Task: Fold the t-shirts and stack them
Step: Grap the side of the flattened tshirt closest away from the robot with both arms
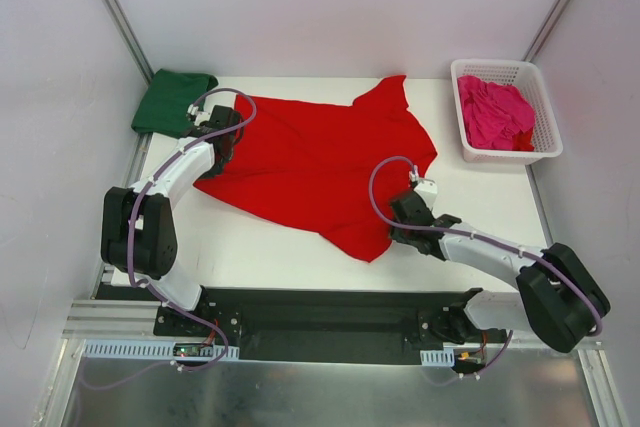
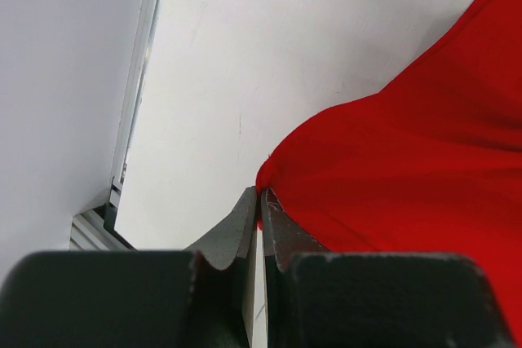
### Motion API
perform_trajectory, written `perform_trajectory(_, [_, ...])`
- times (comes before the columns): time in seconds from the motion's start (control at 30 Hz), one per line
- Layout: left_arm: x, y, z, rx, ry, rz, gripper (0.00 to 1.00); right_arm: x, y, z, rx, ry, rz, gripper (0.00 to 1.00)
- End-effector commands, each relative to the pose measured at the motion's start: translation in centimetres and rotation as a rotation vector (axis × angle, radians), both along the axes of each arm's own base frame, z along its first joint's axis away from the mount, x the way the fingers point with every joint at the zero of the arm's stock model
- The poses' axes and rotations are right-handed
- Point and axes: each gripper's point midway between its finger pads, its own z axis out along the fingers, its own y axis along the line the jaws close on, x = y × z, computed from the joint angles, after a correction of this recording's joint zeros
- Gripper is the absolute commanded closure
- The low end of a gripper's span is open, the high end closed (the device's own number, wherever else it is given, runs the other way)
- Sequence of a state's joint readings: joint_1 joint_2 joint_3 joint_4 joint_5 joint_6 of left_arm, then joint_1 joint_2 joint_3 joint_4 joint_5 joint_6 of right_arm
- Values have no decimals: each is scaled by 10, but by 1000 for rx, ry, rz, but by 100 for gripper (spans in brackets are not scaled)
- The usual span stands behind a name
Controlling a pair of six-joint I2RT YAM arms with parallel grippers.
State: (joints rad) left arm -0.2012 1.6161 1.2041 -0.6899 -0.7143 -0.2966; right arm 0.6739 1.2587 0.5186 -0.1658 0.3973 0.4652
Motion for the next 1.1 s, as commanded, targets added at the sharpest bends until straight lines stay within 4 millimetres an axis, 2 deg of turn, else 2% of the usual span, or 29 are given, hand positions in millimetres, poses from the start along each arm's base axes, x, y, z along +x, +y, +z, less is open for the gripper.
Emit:
perform_trajectory(0.0, [4, 1, 10, -8, -17, 0, 100, -2, 11, 5, 63, 4, 19, 56])
perform_trajectory(0.27, [5, 0, 9, -13, -15, -1, 100, -14, -8, 24, 54, -36, -18, 54])
perform_trajectory(0.43, [5, 0, 8, -14, -13, 0, 100, -21, -17, 25, 43, -42, -25, 53])
perform_trajectory(1.07, [4, 0, 9, -12, -15, -2, 100, -10, -7, 9, 29, -25, -4, 53])
